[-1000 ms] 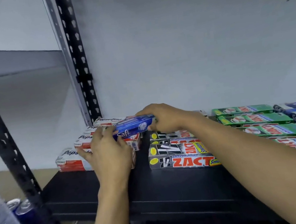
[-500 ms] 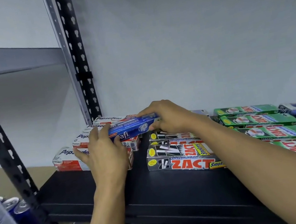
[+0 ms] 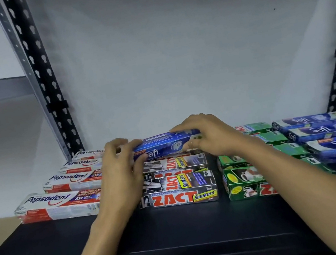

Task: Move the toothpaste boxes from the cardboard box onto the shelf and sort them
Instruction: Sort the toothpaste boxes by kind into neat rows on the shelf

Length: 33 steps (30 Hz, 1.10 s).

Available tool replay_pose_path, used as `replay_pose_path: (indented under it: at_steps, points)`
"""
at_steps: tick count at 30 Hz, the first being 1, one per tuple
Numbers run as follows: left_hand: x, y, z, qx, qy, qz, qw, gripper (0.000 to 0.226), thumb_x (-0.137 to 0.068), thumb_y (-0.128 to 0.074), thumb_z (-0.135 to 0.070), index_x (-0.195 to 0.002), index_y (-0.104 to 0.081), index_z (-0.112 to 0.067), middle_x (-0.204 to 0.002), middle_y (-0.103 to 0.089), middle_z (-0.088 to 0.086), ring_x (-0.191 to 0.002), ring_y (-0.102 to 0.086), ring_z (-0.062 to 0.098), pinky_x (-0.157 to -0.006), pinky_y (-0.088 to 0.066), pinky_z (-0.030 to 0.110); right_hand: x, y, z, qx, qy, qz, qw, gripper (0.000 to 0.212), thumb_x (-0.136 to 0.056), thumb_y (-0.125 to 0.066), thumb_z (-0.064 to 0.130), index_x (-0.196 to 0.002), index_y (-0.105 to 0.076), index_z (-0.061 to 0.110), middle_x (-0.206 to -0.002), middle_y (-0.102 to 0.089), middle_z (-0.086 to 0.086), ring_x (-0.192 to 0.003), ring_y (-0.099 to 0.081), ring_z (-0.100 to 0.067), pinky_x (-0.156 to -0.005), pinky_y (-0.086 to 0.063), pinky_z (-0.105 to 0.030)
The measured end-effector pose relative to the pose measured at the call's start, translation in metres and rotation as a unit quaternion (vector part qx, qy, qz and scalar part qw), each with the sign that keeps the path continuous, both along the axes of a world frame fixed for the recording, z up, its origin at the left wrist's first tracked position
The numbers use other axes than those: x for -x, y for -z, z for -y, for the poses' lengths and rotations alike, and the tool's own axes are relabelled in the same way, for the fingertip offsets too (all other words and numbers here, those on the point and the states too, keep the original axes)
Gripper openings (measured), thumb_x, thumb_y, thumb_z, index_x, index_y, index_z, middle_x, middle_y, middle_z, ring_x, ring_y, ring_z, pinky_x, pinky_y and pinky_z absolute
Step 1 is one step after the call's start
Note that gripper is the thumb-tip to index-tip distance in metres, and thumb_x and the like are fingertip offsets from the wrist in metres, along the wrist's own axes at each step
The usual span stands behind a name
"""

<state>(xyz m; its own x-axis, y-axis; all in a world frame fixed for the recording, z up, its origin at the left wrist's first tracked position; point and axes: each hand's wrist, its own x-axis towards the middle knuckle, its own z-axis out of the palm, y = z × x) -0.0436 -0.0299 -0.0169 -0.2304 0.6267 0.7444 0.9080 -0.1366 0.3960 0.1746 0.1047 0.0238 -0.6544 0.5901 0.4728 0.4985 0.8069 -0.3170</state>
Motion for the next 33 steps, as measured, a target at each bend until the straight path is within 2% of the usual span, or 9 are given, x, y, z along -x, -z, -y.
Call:
replay_pose_path:
  at_steps: [5, 8, 9, 12, 13, 19, 25, 29, 33]
  points:
    - [-0.042, -0.011, -0.026, 0.012, 0.063, -0.003, 0.998, 0.033, -0.093, -0.065, -0.031, -0.126, -0.063, -0.028, -0.133, -0.046, -0.002, -0.122, -0.048, 0.014, -0.096, -0.042, 0.024, -0.064, 0.002, 0.002, 0.041, 0.036, -0.069, 0.996, 0.045, -0.089, -0.073, 0.029, -0.131, -0.061, 0.038, -0.118, -0.06, 0.013, -0.11, -0.055, -0.006, -0.09, -0.054, -0.033]
    - [-0.069, -0.018, -0.037, 0.006, 0.117, 0.01, 0.993, 0.029, -0.091, -0.069, -0.029, -0.12, -0.066, -0.03, -0.127, -0.051, -0.005, -0.12, -0.05, 0.013, -0.091, -0.041, 0.014, -0.099, 0.007, 0.006, 0.038, 0.07, -0.085, 0.993, 0.044, -0.088, -0.074, 0.03, -0.129, -0.062, 0.04, -0.117, -0.06, 0.016, -0.109, -0.056, -0.005, -0.092, -0.051, -0.03]
    - [-0.078, -0.021, -0.041, 0.004, 0.139, 0.017, 0.99, 0.027, -0.091, -0.07, -0.027, -0.117, -0.067, -0.031, -0.124, -0.052, -0.006, -0.118, -0.051, 0.013, -0.091, -0.045, 0.016, -0.11, 0.009, 0.008, 0.033, 0.084, -0.086, 0.992, 0.044, -0.087, -0.074, 0.032, -0.128, -0.062, 0.042, -0.118, -0.059, 0.018, -0.109, -0.055, -0.003, -0.093, -0.05, -0.03]
    - [-0.108, -0.024, -0.052, 0.004, 0.191, 0.05, 0.98, 0.023, -0.089, -0.072, -0.023, -0.109, -0.069, -0.033, -0.119, -0.054, -0.009, -0.116, -0.052, 0.014, -0.091, -0.054, 0.039, -0.144, 0.015, 0.016, 0.029, 0.12, -0.094, 0.988, 0.044, -0.087, -0.074, 0.036, -0.128, -0.062, 0.044, -0.121, -0.058, 0.02, -0.111, -0.052, -0.001, -0.096, -0.044, -0.027]
    - [-0.127, -0.025, -0.058, 0.003, 0.213, 0.063, 0.975, 0.022, -0.088, -0.073, -0.021, -0.107, -0.07, -0.033, -0.119, -0.054, -0.009, -0.117, -0.051, 0.013, -0.091, -0.054, 0.04, -0.165, 0.017, 0.019, 0.025, 0.138, -0.1, 0.985, 0.044, -0.086, -0.075, 0.036, -0.128, -0.062, 0.043, -0.122, -0.058, 0.02, -0.112, -0.052, -0.002, -0.097, -0.044, -0.027]
    - [-0.171, -0.019, -0.068, 0.001, 0.249, 0.05, 0.967, 0.025, -0.092, -0.069, -0.02, -0.11, -0.067, -0.037, -0.126, -0.049, -0.011, -0.124, -0.043, 0.009, -0.091, -0.042, 0.012, -0.203, 0.032, 0.03, -0.001, 0.185, -0.12, 0.976, 0.045, -0.086, -0.074, 0.036, -0.129, -0.062, 0.042, -0.12, -0.058, 0.018, -0.116, -0.051, -0.007, -0.102, -0.042, -0.032]
    - [-0.203, -0.01, -0.085, 0.008, 0.302, 0.003, 0.953, 0.024, -0.092, -0.068, -0.026, -0.114, -0.066, -0.034, -0.128, -0.047, -0.012, -0.124, -0.045, 0.01, -0.087, -0.043, 0.005, -0.247, 0.046, 0.039, -0.03, 0.215, -0.155, 0.964, 0.048, -0.082, -0.08, 0.028, -0.125, -0.065, 0.041, -0.121, -0.06, 0.017, -0.117, -0.051, -0.008, -0.105, -0.041, -0.033]
    - [-0.21, -0.01, -0.098, 0.023, 0.331, -0.027, 0.943, 0.024, -0.09, -0.07, -0.025, -0.114, -0.067, -0.03, -0.125, -0.048, -0.01, -0.122, -0.048, 0.01, -0.092, -0.052, 0.028, -0.262, 0.058, 0.046, -0.053, 0.24, -0.18, 0.952, 0.046, -0.079, -0.083, 0.026, -0.122, -0.069, 0.035, -0.12, -0.063, 0.013, -0.117, -0.053, -0.01, -0.106, -0.042, -0.035]
    - [-0.216, -0.014, -0.102, 0.073, 0.334, -0.082, 0.936, 0.036, -0.09, -0.071, -0.029, -0.124, -0.061, -0.031, -0.129, -0.046, -0.01, -0.121, -0.046, 0.006, -0.093, -0.053, 0.025, -0.272, 0.07, 0.056, -0.102, 0.262, -0.203, 0.938, 0.043, -0.077, -0.084, 0.023, -0.118, -0.072, 0.029, -0.12, -0.064, 0.011, -0.118, -0.054, -0.012, -0.106, -0.041, -0.032]
